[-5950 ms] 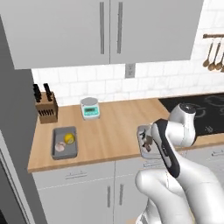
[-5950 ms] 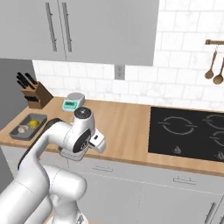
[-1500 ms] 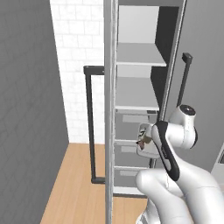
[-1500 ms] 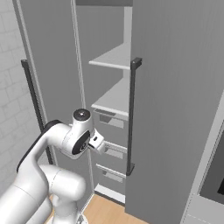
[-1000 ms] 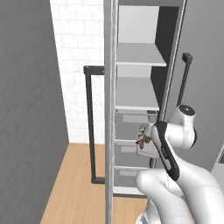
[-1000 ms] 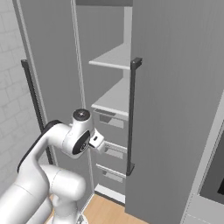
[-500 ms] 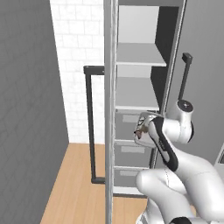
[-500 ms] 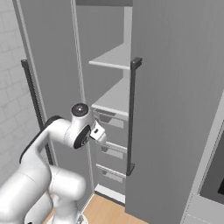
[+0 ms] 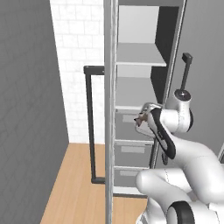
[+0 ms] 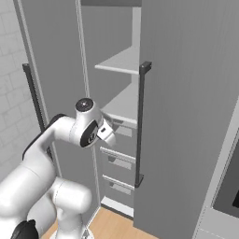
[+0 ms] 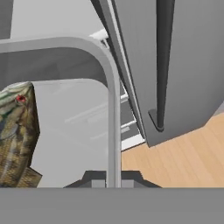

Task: Take the meat container that has the fish and place it on the second highest rack of the freezer. Then take the vegetable container that has the lemon and garlic and place it on the highest rack of the freezer.

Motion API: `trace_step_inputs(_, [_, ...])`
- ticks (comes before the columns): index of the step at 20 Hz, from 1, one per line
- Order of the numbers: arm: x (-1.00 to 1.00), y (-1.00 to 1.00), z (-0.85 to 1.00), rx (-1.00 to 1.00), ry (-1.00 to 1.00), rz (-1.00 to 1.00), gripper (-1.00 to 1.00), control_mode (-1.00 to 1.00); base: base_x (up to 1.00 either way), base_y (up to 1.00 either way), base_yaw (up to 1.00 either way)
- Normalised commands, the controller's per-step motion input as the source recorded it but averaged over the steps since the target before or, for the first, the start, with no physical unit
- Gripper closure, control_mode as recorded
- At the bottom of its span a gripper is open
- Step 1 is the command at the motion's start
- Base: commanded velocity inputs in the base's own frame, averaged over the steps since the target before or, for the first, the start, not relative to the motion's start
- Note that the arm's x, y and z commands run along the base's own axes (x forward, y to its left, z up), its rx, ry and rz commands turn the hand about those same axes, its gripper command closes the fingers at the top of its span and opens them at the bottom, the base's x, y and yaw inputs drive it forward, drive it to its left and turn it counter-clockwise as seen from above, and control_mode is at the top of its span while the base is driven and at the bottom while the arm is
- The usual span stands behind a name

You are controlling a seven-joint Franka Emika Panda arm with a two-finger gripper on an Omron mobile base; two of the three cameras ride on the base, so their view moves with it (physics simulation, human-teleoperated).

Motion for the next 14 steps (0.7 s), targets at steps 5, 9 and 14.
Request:
trace_step_inputs(5, [0.17, 0.00, 0.00, 0.00, -0.10, -0.07, 1.00, -1.00, 0.00, 0.00, 0.00])
trace_step_inputs(9, [0.13, 0.00, 0.00, 0.00, -0.13, -0.02, 1.00, -1.00, 0.00, 0.00, 0.00])
trace_step_inputs(14, [0.03, 0.00, 0.00, 0.00, -0.04, -0.07, 1.00, -1.00, 0.00, 0.00, 0.00])
